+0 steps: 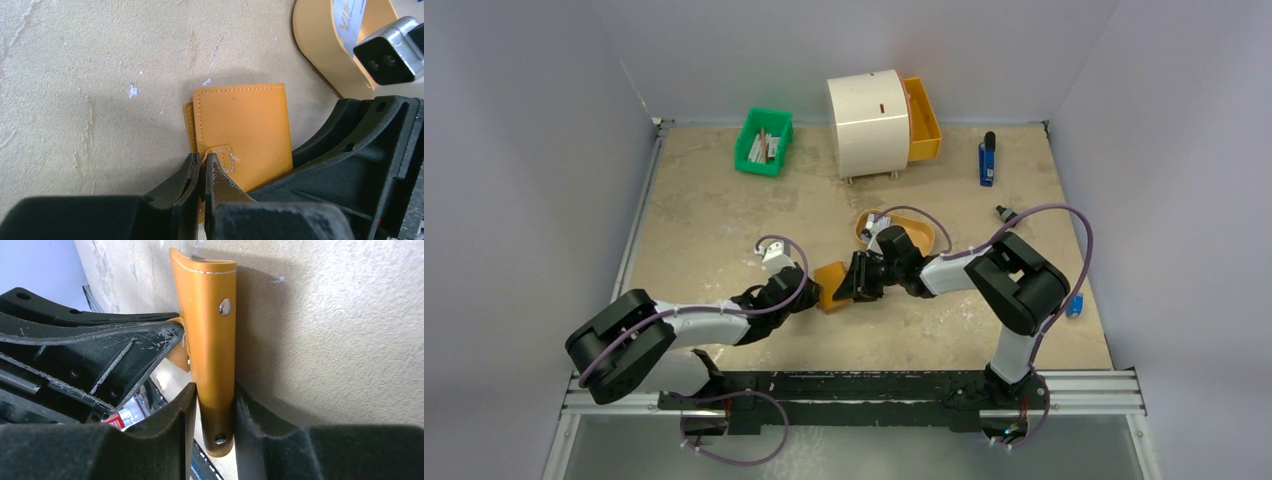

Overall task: Put the credit cards into the card holder
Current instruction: Pick up the card holder from the center of the board.

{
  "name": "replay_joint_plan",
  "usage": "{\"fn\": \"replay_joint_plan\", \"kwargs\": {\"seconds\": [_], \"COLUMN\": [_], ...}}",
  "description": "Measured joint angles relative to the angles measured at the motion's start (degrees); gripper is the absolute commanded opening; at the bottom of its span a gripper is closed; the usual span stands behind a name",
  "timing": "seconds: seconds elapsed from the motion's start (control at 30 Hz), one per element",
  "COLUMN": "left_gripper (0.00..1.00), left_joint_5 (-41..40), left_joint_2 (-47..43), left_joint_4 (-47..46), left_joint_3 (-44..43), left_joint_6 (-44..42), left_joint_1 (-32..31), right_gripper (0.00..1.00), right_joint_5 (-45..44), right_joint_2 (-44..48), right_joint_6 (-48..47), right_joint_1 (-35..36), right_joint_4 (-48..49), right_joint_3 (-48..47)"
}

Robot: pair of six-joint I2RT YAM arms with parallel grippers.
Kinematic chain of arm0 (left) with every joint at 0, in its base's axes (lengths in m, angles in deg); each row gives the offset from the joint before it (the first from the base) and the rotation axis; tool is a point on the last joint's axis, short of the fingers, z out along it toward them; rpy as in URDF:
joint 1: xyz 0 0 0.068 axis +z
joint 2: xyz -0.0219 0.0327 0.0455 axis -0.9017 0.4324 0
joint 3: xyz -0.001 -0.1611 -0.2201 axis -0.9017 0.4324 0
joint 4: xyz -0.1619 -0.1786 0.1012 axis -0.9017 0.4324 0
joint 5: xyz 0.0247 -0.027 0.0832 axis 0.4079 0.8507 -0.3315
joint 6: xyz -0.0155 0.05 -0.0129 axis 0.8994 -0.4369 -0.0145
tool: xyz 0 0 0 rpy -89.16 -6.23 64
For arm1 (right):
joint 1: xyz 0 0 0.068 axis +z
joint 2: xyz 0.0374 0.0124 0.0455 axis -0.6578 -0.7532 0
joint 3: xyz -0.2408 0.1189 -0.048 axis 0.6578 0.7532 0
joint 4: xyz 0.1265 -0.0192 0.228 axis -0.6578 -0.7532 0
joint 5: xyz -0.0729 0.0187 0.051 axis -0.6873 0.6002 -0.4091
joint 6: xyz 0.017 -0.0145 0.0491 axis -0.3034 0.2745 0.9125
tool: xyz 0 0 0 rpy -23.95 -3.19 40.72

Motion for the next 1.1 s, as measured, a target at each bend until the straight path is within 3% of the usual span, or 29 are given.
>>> {"fn": "replay_joint_plan", "kwargs": {"seconds": [0.13,0.2,0.33,0.47,0.57,0.7,0.87,0.97,1.1], "left_gripper": [0.00,0.00,0.00,0.34,0.45,0.47,0.50,0.65,0.70], "left_joint_5": [0.0,-0.1,-0.2,0.2,-2.7,-7.6,-14.8,-17.7,-17.6], "left_joint_2": [0.0,0.0,-0.8,-5.6,-11.4,-19.3,-29.1,-33.2,-36.8], "left_joint_4": [-0.7,-0.8,0.2,8.2,19.2,33.7,46.0,46.5,39.3], "left_joint_3": [0.4,0.5,0.4,-1.3,-3.3,-8.7,-21.9,-29.2,-33.4], "left_joint_6": [0.2,0.2,0.2,0.0,-0.6,-0.6,-1.6,-4.0,-8.4], "left_joint_1": [0.0,0.0,0.0,-0.4,-0.2,0.0,0.0,0.0,0.0], "right_gripper": [0.06,0.00,0.00,0.00,0.00,0.00,0.00,0.00,0.00], "right_joint_5": [0.2,0.4,-0.2,-3.1,-6.2,-12.3,-24.2,-33.2,-46.1], "right_joint_2": [-0.6,-0.5,0.1,3.9,9.6,17.0,22.9,24.6,28.8], "right_joint_6": [1.5,1.8,1.2,-1.3,-4.4,-10.2,-22.0,-31.0,-45.7], "right_joint_1": [0.0,0.0,0.3,2.0,2.2,1.9,3.0,4.9,8.2], "right_joint_4": [1.7,2.4,1.8,-3.3,-10.6,-21.8,-37.9,-44.4,-45.4], "right_joint_3": [0.7,0.8,0.8,0.5,0.0,-3.9,-16.5,-26.5,-33.4]}}
